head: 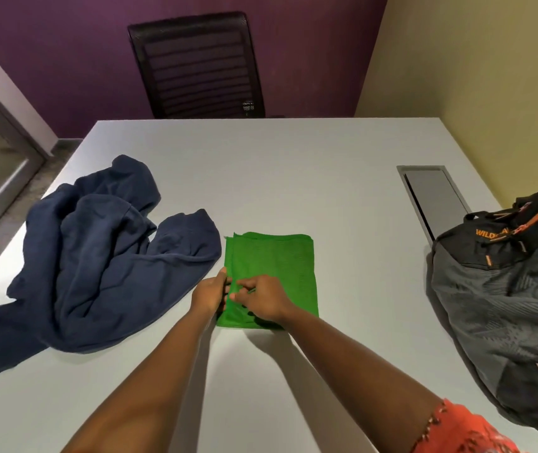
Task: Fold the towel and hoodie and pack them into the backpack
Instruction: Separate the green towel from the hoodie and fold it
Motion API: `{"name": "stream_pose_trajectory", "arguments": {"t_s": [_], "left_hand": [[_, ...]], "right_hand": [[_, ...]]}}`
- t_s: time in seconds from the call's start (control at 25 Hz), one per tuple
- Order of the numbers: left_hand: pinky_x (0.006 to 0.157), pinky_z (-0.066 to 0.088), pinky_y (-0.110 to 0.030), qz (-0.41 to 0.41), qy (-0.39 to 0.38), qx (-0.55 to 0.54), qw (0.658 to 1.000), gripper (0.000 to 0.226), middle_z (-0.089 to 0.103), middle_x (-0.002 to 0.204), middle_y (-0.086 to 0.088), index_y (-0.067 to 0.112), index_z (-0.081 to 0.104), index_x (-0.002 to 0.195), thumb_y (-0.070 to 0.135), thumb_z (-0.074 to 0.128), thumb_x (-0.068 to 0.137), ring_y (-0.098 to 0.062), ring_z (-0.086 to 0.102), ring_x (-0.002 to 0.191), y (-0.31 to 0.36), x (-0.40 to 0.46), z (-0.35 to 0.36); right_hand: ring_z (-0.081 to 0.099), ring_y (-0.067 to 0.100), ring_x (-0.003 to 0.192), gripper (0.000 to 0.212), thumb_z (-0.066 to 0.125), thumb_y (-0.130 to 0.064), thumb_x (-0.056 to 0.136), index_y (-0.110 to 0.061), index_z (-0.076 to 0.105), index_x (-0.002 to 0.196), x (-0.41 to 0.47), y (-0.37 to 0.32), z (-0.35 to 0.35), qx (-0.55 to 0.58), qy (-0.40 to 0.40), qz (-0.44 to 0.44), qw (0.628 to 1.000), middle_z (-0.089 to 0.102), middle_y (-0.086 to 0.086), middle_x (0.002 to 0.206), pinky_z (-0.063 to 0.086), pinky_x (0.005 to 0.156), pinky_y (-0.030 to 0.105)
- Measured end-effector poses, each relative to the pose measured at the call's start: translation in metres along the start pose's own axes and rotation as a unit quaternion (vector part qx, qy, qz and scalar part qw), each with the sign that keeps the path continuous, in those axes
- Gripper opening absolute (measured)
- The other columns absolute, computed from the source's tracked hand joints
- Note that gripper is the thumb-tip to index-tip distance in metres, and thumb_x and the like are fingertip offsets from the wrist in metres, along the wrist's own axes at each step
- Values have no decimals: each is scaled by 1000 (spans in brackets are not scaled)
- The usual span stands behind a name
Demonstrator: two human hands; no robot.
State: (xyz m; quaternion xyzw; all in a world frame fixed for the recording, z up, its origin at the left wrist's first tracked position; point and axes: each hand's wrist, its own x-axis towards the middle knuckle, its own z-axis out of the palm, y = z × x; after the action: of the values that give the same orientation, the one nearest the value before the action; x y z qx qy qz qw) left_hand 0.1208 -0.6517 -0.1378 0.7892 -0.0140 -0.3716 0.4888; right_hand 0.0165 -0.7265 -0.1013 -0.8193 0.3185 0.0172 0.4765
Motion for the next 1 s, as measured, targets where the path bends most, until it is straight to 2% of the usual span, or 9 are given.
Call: {"name": "stream_pose_trajectory", "arguments": {"t_s": [0.08, 0.12, 0.2, 0.28, 0.4, 0.56, 0.68, 0.84, 1.0], "left_hand": [[60, 41, -29, 48, 6, 60, 997, 22, 55, 58, 2, 17, 66, 67, 28, 64, 86, -18, 52, 63, -1, 3, -1], [68, 42, -29, 69, 6, 73, 995, 5, 56, 62, 2, 15, 70, 81, 20, 70, 82, -18, 52, 72, 0, 2, 1], [74, 40, -26, 103, 36, 81, 991, 19, 54, 63, 2, 7, 65, 98, 8, 71, 80, -19, 51, 75, -2, 2, 4], [71, 36, -25, 142, 81, 92, 982, 9, 51, 66, -1, 6, 60, 92, 6, 64, 85, -20, 49, 76, -5, -2, 4], [67, 32, -27, 162, 80, 194, 964, 10, 52, 75, -7, 3, 58, 95, 10, 60, 88, -24, 50, 76, -16, 1, -3], [66, 34, -31, 158, 57, 339, 926, 13, 57, 81, -9, 13, 46, 85, 19, 57, 89, -34, 57, 88, -16, 0, -6], [70, 38, -36, 219, 106, 426, 871, 15, 58, 107, -11, 12, 49, 103, 18, 54, 90, -33, 54, 100, -12, -10, -6], [86, 41, -40, 305, 83, 484, 816, 50, 45, 130, -12, 17, 45, 135, 31, 58, 89, -31, 44, 115, -19, -11, -5], [95, 40, -39, 252, 44, 437, 862, 45, 35, 139, -13, 27, 49, 134, 31, 57, 90, -30, 37, 126, -25, -7, -2]], "right_hand": [[65, 20, 97, 36, 59, -22, 90, -3, 62, 122, 1, 6, -7, 20, 39, 17, 999, 66, 15, 118, 47, 90, 27], [64, 22, 105, 34, 57, -20, 91, -4, 63, 121, 3, 10, -13, 18, 69, 26, 997, 65, 13, 121, 46, 94, 27], [62, 25, 111, 32, 54, -17, 92, -7, 63, 121, 4, 21, -24, -10, 109, 42, 993, 63, 11, 125, 45, 97, 27], [58, 27, 113, 33, 51, -18, 92, -10, 61, 123, 4, 33, -33, -83, 126, 51, 987, 61, 10, 127, 44, 96, 29], [50, 27, 118, 37, 52, -22, 92, -14, 56, 128, 1, 49, -37, -209, 81, 49, 973, 53, 9, 127, 44, 95, 34], [42, 24, 126, 47, 60, -24, 87, -18, 51, 133, 2, 59, -36, -263, 25, 31, 964, 48, 6, 134, 43, 97, 35], [33, 25, 133, 58, 65, -30, 84, -19, 45, 137, 0, 59, -37, -300, 46, 12, 953, 38, 8, 143, 36, 103, 34], [34, 30, 130, 61, 59, -31, 89, -27, 33, 144, -3, 60, -38, -148, 145, 139, 968, 29, 14, 143, 36, 103, 38], [52, 33, 112, 68, 58, -20, 90, -27, 22, 147, -1, 65, -42, -62, 96, 178, 977, 48, 16, 125, 42, 90, 34]]}}
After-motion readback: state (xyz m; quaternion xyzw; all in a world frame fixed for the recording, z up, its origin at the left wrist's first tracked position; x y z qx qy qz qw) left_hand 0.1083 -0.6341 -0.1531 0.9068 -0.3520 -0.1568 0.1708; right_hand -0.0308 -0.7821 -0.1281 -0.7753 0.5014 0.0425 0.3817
